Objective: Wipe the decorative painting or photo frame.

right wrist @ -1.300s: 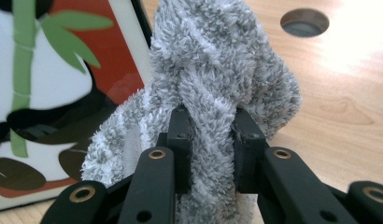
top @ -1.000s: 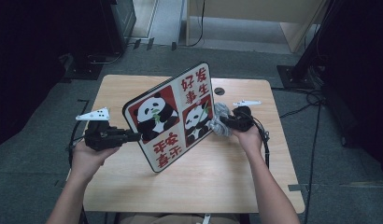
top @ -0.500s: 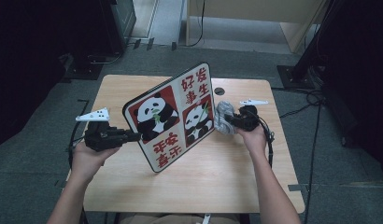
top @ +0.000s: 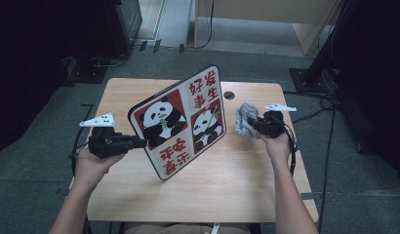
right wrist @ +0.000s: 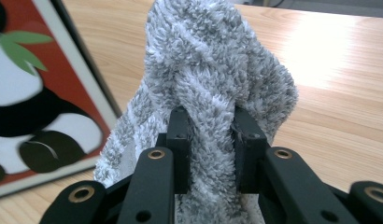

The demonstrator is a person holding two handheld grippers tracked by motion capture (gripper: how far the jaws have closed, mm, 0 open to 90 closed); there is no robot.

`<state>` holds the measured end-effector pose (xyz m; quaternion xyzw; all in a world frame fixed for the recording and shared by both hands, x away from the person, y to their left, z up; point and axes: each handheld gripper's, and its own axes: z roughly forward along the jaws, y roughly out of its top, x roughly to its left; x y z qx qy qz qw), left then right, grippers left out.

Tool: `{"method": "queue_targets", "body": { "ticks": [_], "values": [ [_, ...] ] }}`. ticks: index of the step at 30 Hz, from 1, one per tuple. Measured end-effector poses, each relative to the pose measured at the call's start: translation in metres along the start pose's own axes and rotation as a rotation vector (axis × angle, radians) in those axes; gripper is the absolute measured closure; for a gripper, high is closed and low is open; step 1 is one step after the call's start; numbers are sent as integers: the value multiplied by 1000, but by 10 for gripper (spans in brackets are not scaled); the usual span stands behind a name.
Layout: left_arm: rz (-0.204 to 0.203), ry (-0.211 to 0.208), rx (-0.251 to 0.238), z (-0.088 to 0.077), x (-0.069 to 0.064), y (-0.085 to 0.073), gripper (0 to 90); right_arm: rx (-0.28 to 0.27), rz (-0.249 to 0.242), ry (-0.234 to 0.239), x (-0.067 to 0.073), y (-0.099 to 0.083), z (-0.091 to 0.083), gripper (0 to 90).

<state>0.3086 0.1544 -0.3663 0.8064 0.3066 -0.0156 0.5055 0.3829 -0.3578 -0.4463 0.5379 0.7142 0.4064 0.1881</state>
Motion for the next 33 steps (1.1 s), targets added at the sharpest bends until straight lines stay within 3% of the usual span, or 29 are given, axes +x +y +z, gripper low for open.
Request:
{"method": "queue_targets", "body": {
  "ticks": [5,8,10,17,23,26,33],
  "values": [
    [0,0,1,0,0,0,770,-2,4,-29,-9,-6,-1,731],
    [-1,0,2,0,0,0,771,-17,-39,-44,-11,-12,1,730],
    [-2,-1,3,0,0,0,770,-11,-43,-60,-12,-13,3,729],
    [-3,-3,6,0,0,-1,770,44,-2,-97,-23,-24,9,727],
    [-8,-5,5,0,0,-1,770,51,20,-120,-31,-31,14,711],
    [-8,-4,5,1,0,-1,770,32,52,-99,-35,-37,17,698],
    [-6,0,8,0,0,-1,770,39,35,-99,-32,-36,19,611]
  ]
}}
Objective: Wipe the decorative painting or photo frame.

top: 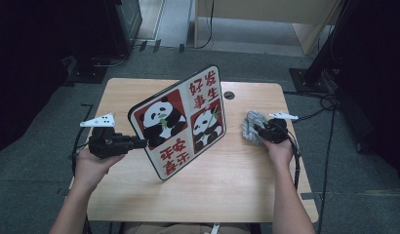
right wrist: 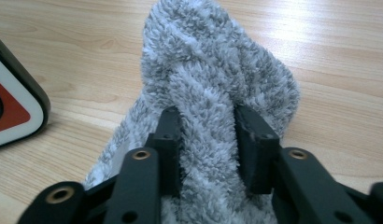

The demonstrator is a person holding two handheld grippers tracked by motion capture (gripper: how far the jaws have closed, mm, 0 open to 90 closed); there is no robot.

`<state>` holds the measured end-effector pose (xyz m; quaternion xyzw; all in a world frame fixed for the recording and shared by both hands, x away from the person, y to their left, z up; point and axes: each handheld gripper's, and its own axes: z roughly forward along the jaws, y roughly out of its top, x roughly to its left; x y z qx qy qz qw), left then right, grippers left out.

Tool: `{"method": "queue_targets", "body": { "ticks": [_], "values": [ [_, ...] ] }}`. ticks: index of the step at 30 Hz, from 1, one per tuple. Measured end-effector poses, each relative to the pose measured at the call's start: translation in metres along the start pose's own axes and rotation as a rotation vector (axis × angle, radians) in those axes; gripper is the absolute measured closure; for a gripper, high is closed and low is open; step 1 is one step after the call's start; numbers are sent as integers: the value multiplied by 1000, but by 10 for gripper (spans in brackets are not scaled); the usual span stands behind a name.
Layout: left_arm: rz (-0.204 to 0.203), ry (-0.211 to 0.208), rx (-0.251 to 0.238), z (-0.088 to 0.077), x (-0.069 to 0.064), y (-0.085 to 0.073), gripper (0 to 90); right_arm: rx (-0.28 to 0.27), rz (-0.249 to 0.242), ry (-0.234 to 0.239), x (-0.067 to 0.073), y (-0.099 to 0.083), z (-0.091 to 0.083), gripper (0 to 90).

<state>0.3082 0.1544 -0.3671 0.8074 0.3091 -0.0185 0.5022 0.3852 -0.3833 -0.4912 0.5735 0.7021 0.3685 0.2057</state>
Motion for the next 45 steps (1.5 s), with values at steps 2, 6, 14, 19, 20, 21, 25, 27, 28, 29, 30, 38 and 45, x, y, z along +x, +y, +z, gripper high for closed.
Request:
{"method": "queue_targets", "body": {
  "ticks": [2,6,14,19,20,21,25,27,28,29,30,38,45],
  "values": [
    [-1,2,0,0,0,0,766,2,15,4,-1,1,-2,552],
    [10,18,7,-1,-3,1,758,-22,47,26,-3,6,-9,460],
    [-1,37,5,-2,-2,1,728,-87,45,60,3,13,-27,431],
    [-3,42,11,-2,-1,1,701,-72,23,70,9,14,-34,428],
    [-4,42,10,-3,-1,1,695,-71,20,71,11,14,-36,427],
    [-3,43,11,-3,-1,1,691,-69,20,75,12,14,-37,424],
    [5,59,8,-3,-2,0,679,-58,-14,83,19,13,-43,419],
    [4,64,7,-3,-2,0,657,-48,-36,91,25,12,-47,419],
    [2,68,7,-3,-1,0,645,-44,-45,96,27,11,-48,419],
    [1,69,7,-3,-1,0,632,-40,-57,99,30,10,-50,416],
    [2,70,7,-4,-1,0,625,-38,-66,103,33,9,-51,414],
    [0,94,-2,-5,1,-1,577,-28,-115,146,52,3,-66,395],
    [-23,102,-17,-7,7,-4,556,-20,-142,198,63,-7,-76,379]
  ]
}}
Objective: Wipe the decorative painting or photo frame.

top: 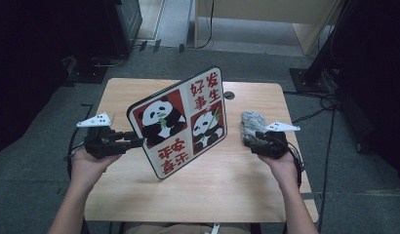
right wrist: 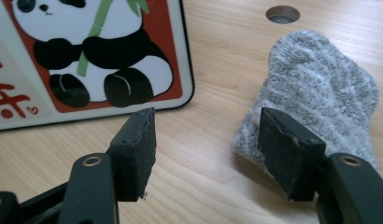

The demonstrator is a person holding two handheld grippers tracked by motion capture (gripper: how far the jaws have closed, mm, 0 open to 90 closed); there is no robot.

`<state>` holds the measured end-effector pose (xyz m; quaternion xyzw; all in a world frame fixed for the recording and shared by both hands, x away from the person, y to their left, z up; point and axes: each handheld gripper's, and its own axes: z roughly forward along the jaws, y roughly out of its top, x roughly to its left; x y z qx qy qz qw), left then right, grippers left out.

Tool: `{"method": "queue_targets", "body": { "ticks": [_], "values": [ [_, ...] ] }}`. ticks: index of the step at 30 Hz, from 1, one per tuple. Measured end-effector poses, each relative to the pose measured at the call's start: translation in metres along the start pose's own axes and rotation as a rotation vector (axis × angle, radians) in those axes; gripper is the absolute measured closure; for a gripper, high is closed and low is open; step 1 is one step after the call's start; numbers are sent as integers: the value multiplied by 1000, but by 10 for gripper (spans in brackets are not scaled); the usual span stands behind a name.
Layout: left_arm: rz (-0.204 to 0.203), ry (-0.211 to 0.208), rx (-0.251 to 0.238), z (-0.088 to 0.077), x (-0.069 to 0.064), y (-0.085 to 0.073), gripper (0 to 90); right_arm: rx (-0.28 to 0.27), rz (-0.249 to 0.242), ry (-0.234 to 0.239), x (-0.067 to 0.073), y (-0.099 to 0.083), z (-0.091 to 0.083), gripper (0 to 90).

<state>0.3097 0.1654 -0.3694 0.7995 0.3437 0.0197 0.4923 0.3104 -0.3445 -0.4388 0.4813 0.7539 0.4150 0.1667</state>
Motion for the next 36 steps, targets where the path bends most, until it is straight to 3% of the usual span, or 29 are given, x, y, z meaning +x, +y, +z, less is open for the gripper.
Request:
{"method": "queue_targets", "body": {
  "ticks": [9,14,36],
  "values": [
    [-15,17,-22,-2,7,-3,546,0,-22,4,8,-6,-7,380],
    [-7,56,8,1,9,-5,552,4,-34,3,11,-8,-9,380],
    [-75,65,1,8,29,-9,551,-3,-23,-4,9,-11,-10,382]
  ]
}}
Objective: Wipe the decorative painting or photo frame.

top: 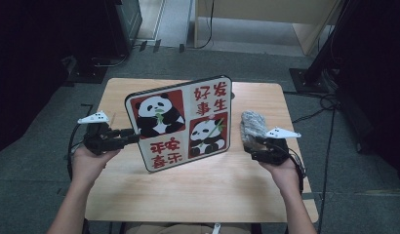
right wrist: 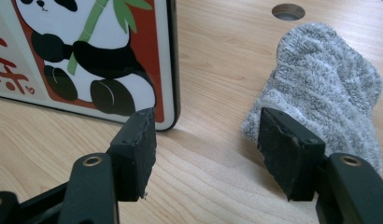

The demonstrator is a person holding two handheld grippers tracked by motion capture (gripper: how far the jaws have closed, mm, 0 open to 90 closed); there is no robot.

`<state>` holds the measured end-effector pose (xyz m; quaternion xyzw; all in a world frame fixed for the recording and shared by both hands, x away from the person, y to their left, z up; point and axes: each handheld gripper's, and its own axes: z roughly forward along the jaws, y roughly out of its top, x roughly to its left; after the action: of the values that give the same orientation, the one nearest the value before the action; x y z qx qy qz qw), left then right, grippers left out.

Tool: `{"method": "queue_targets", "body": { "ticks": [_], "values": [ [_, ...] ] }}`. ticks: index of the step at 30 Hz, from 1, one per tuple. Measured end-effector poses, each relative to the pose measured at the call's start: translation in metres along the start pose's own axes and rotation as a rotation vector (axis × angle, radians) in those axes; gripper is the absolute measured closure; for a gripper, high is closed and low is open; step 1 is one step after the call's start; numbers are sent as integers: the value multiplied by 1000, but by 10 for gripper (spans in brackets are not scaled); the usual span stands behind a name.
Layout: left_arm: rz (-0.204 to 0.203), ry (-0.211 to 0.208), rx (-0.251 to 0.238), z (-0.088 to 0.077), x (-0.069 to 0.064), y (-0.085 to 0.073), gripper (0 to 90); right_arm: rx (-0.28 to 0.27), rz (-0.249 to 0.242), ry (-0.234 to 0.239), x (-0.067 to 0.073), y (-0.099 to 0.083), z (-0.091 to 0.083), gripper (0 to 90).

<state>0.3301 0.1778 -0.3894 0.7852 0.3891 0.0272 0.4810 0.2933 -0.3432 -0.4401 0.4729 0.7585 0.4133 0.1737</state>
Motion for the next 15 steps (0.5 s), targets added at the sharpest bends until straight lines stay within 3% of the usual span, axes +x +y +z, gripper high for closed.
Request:
{"method": "queue_targets", "body": {
  "ticks": [15],
  "values": [
    [-19,12,11,6,10,1,550,-13,1,-11,-2,-4,-2,383]
  ]
}}
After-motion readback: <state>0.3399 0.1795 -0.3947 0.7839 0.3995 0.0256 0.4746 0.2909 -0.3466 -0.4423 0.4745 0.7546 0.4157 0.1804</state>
